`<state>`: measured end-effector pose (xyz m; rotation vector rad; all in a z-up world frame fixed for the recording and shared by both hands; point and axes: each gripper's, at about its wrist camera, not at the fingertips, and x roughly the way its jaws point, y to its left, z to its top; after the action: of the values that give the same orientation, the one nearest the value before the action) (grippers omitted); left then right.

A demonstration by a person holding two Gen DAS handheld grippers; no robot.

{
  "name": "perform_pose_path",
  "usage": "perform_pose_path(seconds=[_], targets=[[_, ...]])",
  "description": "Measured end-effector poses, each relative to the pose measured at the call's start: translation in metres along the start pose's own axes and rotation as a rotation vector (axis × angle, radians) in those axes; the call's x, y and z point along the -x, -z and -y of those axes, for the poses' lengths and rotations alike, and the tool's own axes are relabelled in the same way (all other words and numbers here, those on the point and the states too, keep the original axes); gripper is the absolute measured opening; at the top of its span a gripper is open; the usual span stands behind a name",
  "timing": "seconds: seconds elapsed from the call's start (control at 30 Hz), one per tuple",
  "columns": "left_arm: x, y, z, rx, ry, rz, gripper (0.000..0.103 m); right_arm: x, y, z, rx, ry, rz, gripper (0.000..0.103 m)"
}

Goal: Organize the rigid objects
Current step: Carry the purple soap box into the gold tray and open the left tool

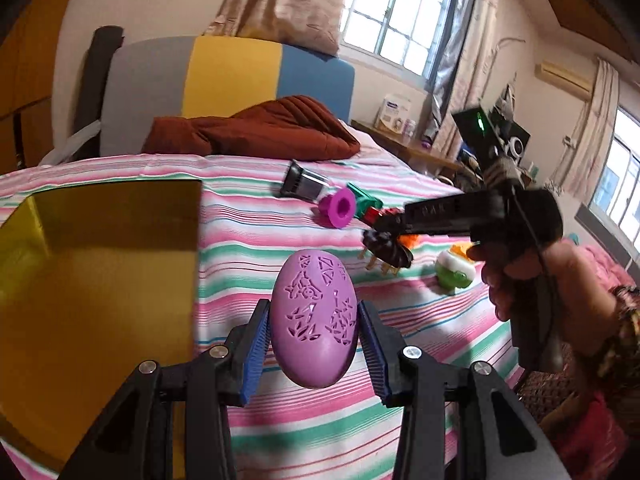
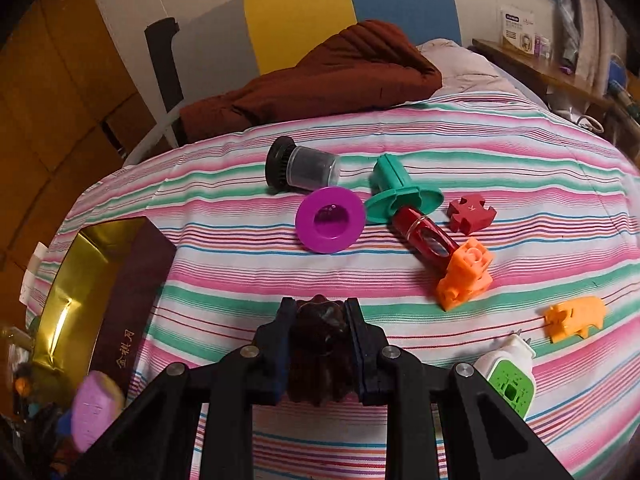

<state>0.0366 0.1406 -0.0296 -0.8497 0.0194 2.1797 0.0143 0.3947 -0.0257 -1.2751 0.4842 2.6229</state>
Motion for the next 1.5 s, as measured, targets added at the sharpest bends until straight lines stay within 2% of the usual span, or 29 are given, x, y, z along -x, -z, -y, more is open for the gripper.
perform_pose_path(seconds=[0.17, 0.33, 0.53, 0.73, 0.87, 1.0, 1.1, 1.17, 1.23, 1.37, 1.5], targets=[[0.023, -0.009, -0.028, 0.073, -0.033, 0.032, 0.043, 0.001, 0.001, -0.006, 0.025, 0.015, 0.01, 0.024], [0.036, -0.024, -0.075, 0.185, -0.11, 0.029, 0.043, -0.001, 0.003, -0.013, 0.056, 0.01, 0.0, 0.024], [0.024, -0.038, -0.13, 0.246, -0.234, -0.046, 0.043, -0.002, 0.004, -0.016, 0.076, 0.027, 0.003, 0.024], [0.008, -0.05, -0.177, 0.317, -0.279, -0.087, 0.043, -0.003, 0.004, -0.016, 0.076, 0.038, 0.003, 0.024], [-0.013, -0.058, -0.206, 0.359, -0.327, -0.164, 0.043, -0.002, 0.004, -0.017, 0.075, 0.034, 0.008, 0.024], [-0.03, -0.06, -0.231, 0.418, -0.343, -0.216, 0.043, -0.003, 0.004, -0.017, 0.079, 0.033, 0.01, 0.024], [-0.041, -0.057, -0.252, 0.533, -0.303, -0.26, 0.043, -0.003, 0.004, -0.018, 0.078, 0.034, 0.009, 0.024], [-0.044, -0.057, -0.261, 0.568, -0.306, -0.254, 0.043, -0.004, 0.004, -0.018, 0.08, 0.037, 0.007, 0.024], [-0.045, -0.064, -0.264, 0.511, -0.377, -0.247, 0.043, -0.005, 0.004, -0.019, 0.085, 0.044, 0.005, 0.024], [-0.043, -0.068, -0.274, 0.5, -0.42, -0.205, 0.044, -0.005, 0.004, -0.02, 0.091, 0.046, 0.002, 0.024], [-0.031, -0.071, -0.278, 0.522, -0.437, -0.156, 0.059, -0.006, 0.004, -0.021, 0.106, 0.059, 0.0, 0.024]])
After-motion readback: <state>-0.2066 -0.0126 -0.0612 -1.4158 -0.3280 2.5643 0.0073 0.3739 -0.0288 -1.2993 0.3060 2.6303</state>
